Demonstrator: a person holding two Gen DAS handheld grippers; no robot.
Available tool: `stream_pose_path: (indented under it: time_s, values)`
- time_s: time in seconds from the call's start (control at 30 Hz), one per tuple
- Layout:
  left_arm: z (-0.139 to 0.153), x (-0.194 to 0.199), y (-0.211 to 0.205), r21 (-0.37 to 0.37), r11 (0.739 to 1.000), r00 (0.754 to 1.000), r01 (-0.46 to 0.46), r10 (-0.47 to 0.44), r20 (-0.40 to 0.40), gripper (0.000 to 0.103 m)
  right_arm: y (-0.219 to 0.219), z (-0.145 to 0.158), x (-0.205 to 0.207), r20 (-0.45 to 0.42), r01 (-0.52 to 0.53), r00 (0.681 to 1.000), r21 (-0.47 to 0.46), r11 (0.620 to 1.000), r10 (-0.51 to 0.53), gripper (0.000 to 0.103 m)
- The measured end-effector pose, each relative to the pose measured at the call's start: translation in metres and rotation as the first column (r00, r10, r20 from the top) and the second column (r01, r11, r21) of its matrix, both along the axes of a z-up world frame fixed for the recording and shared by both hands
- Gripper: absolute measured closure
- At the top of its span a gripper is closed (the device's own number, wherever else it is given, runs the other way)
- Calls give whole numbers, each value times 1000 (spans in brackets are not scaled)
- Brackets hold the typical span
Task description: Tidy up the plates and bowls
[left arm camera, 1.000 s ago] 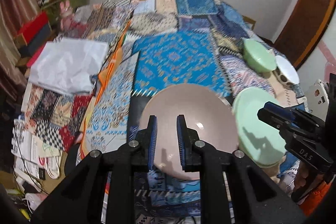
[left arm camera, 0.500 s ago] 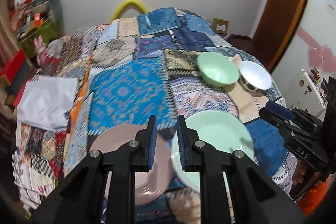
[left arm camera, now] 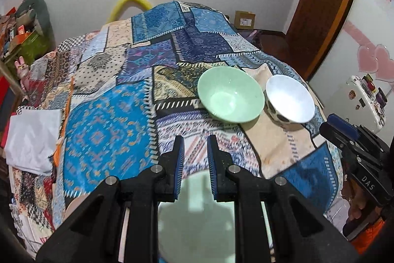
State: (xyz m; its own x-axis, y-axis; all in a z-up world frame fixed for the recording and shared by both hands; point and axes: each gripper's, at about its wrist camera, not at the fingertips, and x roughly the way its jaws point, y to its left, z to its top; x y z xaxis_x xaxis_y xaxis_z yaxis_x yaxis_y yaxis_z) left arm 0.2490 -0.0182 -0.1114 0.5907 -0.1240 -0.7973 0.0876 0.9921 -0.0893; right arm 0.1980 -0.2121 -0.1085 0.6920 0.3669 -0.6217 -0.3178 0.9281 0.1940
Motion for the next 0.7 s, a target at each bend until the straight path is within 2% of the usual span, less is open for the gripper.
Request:
stream_pose_path:
  time_s: [0.1, 0.23, 0.7]
  values:
    - [-8, 23, -6, -3, 1000, 1000, 2, -3, -14, 83, -4, -7, 18, -11, 6, 1000, 0, 1000, -6, 70]
    - [-21, 47, -9, -19, 1000, 1000, 3, -3, -23, 58, -2, -18, 43, -33, 0, 999, -2, 1000, 0, 70]
    - [-79, 119, -16, 22, 1000, 994, 14, -12, -105, 55, 12, -59, 117, -101, -49, 994, -96, 994, 39, 70]
